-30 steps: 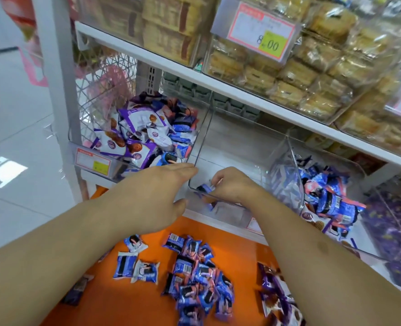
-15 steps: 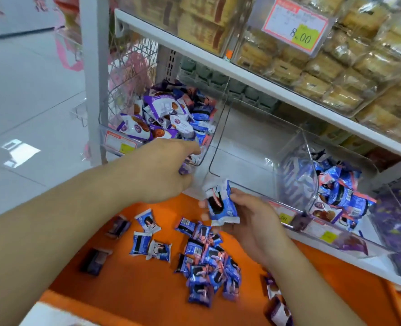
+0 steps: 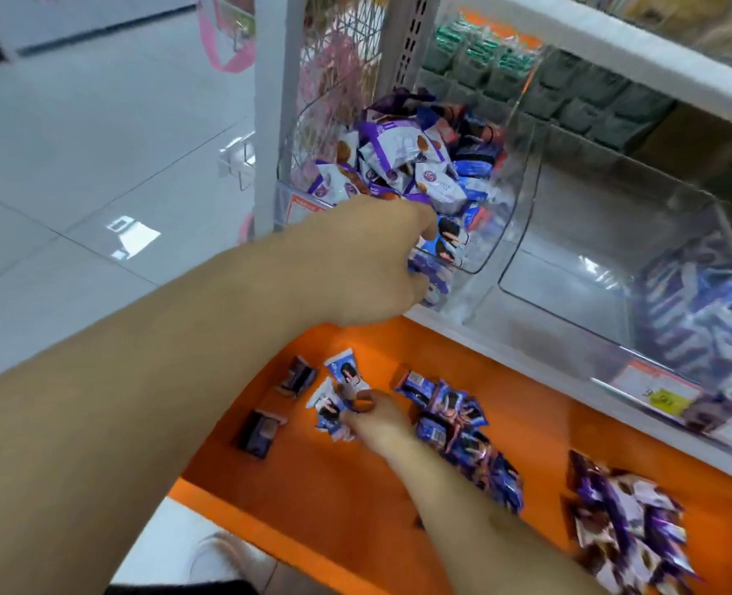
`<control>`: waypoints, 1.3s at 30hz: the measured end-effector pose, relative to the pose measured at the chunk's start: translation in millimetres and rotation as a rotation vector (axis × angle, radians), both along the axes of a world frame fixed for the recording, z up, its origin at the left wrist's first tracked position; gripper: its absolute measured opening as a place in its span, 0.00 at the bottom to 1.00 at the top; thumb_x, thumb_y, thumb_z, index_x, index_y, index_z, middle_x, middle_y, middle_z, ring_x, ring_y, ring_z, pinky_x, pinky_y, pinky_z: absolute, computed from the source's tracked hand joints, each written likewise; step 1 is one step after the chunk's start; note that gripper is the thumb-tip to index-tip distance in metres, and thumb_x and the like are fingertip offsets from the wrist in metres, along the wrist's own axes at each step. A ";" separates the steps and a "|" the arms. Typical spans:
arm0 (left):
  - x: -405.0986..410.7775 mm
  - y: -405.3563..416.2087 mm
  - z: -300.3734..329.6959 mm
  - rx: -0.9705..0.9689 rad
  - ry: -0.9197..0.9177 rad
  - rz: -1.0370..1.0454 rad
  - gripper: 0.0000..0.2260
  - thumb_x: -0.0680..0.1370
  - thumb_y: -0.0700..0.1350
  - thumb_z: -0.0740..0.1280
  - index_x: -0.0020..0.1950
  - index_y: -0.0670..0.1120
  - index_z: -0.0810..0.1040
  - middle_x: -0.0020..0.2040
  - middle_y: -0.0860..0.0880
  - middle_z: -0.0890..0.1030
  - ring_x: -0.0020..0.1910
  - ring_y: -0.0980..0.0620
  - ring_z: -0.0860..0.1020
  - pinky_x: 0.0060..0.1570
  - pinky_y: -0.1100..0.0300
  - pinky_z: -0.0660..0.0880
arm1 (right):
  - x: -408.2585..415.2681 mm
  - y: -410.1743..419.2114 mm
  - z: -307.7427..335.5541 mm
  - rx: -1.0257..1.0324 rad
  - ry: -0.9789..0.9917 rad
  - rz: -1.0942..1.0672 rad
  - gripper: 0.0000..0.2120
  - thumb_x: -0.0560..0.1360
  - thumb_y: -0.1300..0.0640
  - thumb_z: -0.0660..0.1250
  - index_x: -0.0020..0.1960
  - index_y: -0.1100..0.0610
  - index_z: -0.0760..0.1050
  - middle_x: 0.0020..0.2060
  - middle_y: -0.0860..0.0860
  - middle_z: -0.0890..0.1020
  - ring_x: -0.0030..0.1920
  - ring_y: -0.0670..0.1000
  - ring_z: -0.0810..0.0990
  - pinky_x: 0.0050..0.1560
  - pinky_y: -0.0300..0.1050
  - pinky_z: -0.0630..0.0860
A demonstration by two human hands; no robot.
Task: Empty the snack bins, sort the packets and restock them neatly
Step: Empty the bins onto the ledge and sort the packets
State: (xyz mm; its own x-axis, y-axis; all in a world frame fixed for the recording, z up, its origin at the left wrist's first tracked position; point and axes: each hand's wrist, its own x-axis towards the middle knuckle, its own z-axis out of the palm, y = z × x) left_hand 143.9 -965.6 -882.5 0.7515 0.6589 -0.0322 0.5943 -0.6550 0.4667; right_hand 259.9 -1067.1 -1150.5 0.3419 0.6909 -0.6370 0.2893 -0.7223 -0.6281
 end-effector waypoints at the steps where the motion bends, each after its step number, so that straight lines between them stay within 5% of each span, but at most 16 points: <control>1: 1.6 0.0 -1.1 0.003 -0.002 -0.003 0.25 0.81 0.51 0.68 0.77 0.52 0.68 0.61 0.47 0.82 0.59 0.46 0.80 0.59 0.47 0.80 | 0.0 0.0 -4.3 -0.028 -0.071 0.030 0.15 0.78 0.56 0.71 0.64 0.49 0.78 0.53 0.51 0.85 0.46 0.52 0.85 0.49 0.45 0.83; 6: 8.1 -3.1 -3.6 -0.016 -0.028 -0.017 0.24 0.81 0.51 0.68 0.76 0.52 0.69 0.60 0.47 0.82 0.58 0.46 0.81 0.59 0.46 0.80 | 18.5 -21.4 -12.8 -0.118 -0.212 0.101 0.26 0.80 0.57 0.65 0.77 0.51 0.69 0.69 0.54 0.80 0.65 0.58 0.80 0.55 0.45 0.77; 12: 6.8 -4.6 -4.1 -0.001 -0.027 -0.025 0.25 0.80 0.52 0.69 0.76 0.53 0.70 0.65 0.49 0.80 0.63 0.48 0.79 0.64 0.48 0.77 | 21.8 -26.5 -18.0 -0.130 0.055 0.059 0.35 0.78 0.70 0.62 0.82 0.48 0.63 0.76 0.49 0.73 0.73 0.54 0.73 0.70 0.50 0.74; 16: 7.9 -6.4 -0.8 0.009 -0.052 -0.050 0.25 0.81 0.52 0.69 0.77 0.53 0.69 0.72 0.51 0.76 0.68 0.50 0.77 0.67 0.54 0.74 | 29.4 -33.8 -10.3 -0.086 0.149 0.043 0.37 0.76 0.72 0.64 0.80 0.46 0.67 0.74 0.47 0.75 0.71 0.51 0.75 0.64 0.48 0.79; 20: 10.9 -13.5 0.8 -0.030 -0.042 -0.077 0.24 0.81 0.53 0.68 0.76 0.58 0.69 0.68 0.52 0.79 0.59 0.49 0.82 0.61 0.50 0.79 | 53.0 -50.1 37.9 0.005 0.160 0.047 0.33 0.76 0.67 0.70 0.77 0.47 0.71 0.71 0.46 0.77 0.68 0.51 0.78 0.65 0.51 0.80; 25: 28.3 -32.2 14.4 -0.024 -0.045 -0.120 0.26 0.81 0.53 0.69 0.78 0.59 0.67 0.75 0.56 0.73 0.72 0.53 0.73 0.69 0.59 0.69 | 90.2 -85.1 145.7 0.219 0.130 0.086 0.22 0.70 0.56 0.73 0.63 0.44 0.81 0.63 0.43 0.83 0.61 0.46 0.84 0.65 0.50 0.81; 31: 65.7 -68.9 21.9 -0.001 -0.133 -0.170 0.25 0.80 0.51 0.70 0.76 0.61 0.69 0.72 0.60 0.73 0.63 0.64 0.71 0.67 0.65 0.67 | 141.3 -135.5 260.6 0.386 0.049 0.124 0.16 0.78 0.70 0.71 0.64 0.60 0.81 0.59 0.59 0.85 0.60 0.61 0.84 0.56 0.51 0.82; 36: 111.2 -99.3 9.7 0.041 -0.117 -0.307 0.28 0.82 0.54 0.66 0.79 0.66 0.59 0.79 0.66 0.60 0.77 0.63 0.62 0.75 0.68 0.57 | 213.1 -170.7 314.9 0.602 -0.189 -0.150 0.08 0.78 0.71 0.70 0.53 0.62 0.84 0.48 0.59 0.85 0.43 0.58 0.84 0.46 0.54 0.82; 39: 135.0 -113.5 0.5 0.008 -0.111 -0.346 0.31 0.83 0.54 0.65 0.81 0.66 0.53 0.79 0.71 0.52 0.78 0.67 0.55 0.65 0.82 0.44 | 265.9 -172.3 313.8 0.574 -0.493 -0.286 0.13 0.77 0.67 0.70 0.56 0.52 0.83 0.55 0.48 0.83 0.53 0.51 0.82 0.46 0.37 0.78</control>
